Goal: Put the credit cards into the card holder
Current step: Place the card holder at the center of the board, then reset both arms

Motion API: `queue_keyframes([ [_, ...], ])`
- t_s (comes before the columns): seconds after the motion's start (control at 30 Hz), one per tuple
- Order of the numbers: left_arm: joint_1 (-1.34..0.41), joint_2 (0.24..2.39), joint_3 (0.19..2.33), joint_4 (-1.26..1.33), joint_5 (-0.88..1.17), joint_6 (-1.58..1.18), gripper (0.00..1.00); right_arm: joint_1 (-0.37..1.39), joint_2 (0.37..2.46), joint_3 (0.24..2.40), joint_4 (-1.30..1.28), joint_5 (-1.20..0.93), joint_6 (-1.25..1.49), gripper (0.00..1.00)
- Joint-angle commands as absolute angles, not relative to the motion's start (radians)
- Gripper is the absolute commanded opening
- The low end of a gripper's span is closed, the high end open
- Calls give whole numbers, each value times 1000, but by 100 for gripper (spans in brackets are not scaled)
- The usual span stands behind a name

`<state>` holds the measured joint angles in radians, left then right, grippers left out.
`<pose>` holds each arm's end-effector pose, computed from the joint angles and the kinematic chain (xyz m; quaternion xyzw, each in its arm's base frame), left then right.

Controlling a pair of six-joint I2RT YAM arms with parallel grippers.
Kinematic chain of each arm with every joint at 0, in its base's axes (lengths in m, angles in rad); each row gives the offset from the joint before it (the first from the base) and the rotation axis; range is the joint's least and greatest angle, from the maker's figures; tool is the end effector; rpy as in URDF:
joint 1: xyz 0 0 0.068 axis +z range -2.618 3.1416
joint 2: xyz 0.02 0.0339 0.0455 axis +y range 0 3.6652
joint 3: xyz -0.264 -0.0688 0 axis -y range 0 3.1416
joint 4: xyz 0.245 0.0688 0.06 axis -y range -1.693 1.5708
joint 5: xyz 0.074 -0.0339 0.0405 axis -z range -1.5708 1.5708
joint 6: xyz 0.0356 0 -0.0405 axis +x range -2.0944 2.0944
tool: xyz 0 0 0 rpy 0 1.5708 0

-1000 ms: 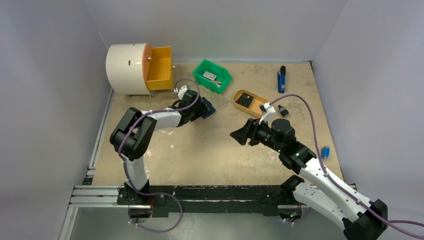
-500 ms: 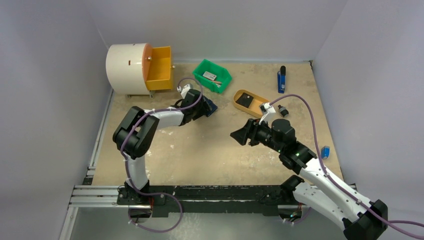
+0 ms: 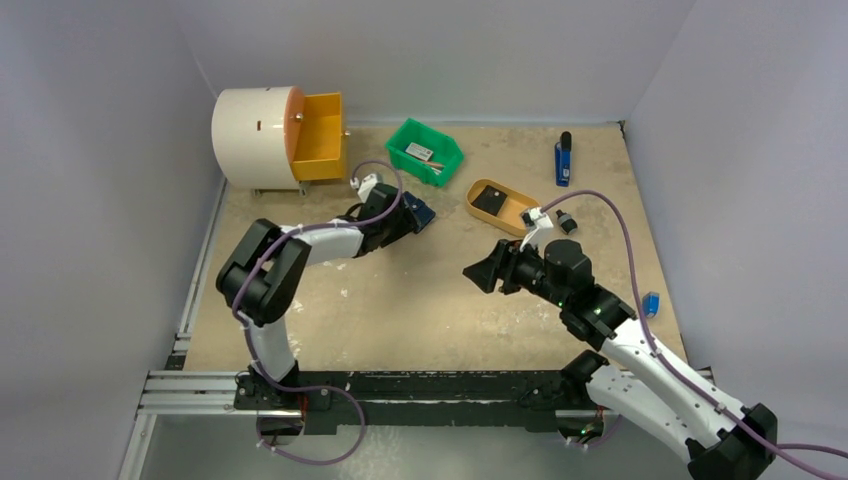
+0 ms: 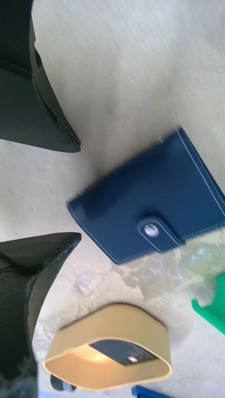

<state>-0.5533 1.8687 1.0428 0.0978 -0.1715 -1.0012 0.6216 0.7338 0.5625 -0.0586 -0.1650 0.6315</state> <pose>0.3342 -0.1993 0.1538 -0.2361 0.8787 -0.2301 0.3453 0.1444 0.1106 0.2828 -0.0473 0.7811 0.4154 0.4637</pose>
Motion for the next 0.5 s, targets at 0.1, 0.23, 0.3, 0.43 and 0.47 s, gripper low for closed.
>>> queue_keyframes([
  [0.1, -567, 1549, 944, -54, -291, -930, 64, 621, 715, 660, -112, -99, 546, 65],
  [0.23, -576, 1339, 902, -164, -351, -851, 64, 621, 736, 742, -165, -66, 468, 66],
  [0.3, -578, 1222, 884, -230, -386, -803, 65, 621, 742, 773, -174, -55, 437, 66],
  [0.43, -577, 1018, 878, -392, -509, -734, 67, 621, 759, 820, -176, -28, 381, 66],
  [0.47, -577, 989, 886, -437, -541, -725, 67, 621, 766, 831, -184, -12, 363, 66],
])
